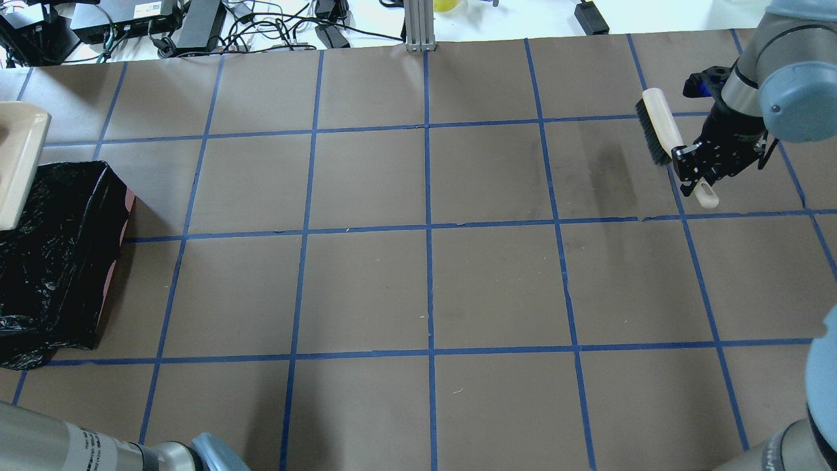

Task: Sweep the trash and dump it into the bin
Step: 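Tilt the dustpan with the left gripper to dump the items into the bin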

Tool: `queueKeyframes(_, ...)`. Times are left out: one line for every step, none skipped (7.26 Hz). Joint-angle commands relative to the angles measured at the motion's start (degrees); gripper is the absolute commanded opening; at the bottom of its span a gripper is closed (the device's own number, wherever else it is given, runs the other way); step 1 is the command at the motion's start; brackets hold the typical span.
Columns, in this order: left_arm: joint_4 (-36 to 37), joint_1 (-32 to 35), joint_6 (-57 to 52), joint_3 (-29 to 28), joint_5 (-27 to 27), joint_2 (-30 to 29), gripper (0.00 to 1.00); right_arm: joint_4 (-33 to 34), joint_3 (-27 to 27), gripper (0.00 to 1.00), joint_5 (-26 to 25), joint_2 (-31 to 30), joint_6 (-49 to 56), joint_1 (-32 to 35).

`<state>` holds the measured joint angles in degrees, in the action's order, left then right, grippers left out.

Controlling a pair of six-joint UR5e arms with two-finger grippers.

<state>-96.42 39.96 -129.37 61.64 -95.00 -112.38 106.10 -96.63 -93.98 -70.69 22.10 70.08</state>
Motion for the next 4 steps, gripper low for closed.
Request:
queueKeyframes(12.48, -0.41, -9.35, -0.39, -8.5, -1.52, 0.0, 1.04, -0.05, 0.0, -1.54, 3.0, -3.8, -0.29)
queueKeyframes(18.49, 0.11, -13.24, -0.38, -11.75, -2.57, 0.0, 1.48, 0.04, 0.0, -1.73, 3.63, -4.08, -0.38)
queueKeyframes(22.55, 0.99, -13.45, 0.05, -13.87, -3.19, 0.0, 1.65, -0.05, 0.0, -1.73, 3.63, -4.17, -0.3)
queueKeyframes(26.25, 4.31, -13.45, 1.97, -20.16, -3.11, 0.0, 1.48, -0.14, 0.0, -1.73, 3.72, -3.82, -0.29)
